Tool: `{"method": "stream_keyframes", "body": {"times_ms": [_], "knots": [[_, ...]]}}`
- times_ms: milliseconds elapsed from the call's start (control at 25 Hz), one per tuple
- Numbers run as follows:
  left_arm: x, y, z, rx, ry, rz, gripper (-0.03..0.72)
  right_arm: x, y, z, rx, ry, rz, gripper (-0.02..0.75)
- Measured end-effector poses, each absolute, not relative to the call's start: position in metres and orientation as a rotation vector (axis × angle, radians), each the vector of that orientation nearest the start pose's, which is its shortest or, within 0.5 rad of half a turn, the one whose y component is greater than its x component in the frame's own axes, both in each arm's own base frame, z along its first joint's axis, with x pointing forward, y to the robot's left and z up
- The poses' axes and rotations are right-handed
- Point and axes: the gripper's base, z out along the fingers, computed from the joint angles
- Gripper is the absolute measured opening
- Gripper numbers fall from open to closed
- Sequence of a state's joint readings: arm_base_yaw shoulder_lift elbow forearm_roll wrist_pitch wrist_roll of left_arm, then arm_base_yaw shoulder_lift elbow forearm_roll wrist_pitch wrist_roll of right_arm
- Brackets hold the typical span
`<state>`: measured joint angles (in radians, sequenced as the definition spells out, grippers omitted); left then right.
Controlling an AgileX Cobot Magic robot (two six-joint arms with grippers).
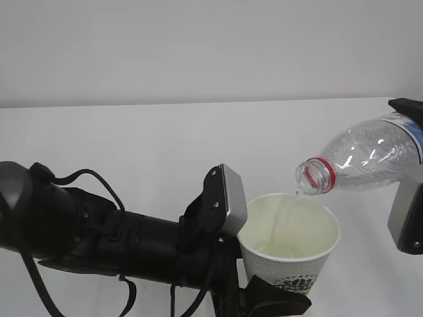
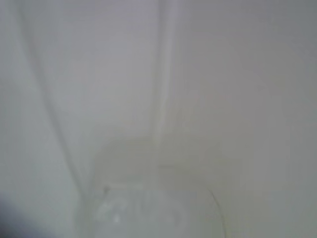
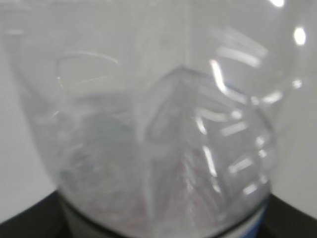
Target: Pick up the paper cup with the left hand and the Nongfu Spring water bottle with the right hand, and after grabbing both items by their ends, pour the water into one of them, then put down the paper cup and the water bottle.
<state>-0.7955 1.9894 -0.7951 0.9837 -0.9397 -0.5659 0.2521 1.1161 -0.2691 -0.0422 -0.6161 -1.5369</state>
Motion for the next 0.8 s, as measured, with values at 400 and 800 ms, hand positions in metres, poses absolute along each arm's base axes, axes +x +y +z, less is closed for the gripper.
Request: {"method": "stream_keyframes", "body": {"times_ms": [400,800], "knots": [[0.1959,-0.2873,0.1210,1.366,1.579,-1.140,0.503,0.1908,0.0514,0.2238,-1.444,1.093,-0.944,0.465],[0.1959,-0.2873,0.1210,1.366,1.579,-1.140,0.503,0.1908,0.0514,0.2238,-1.446,1.091,-0.946,0.465]]}}
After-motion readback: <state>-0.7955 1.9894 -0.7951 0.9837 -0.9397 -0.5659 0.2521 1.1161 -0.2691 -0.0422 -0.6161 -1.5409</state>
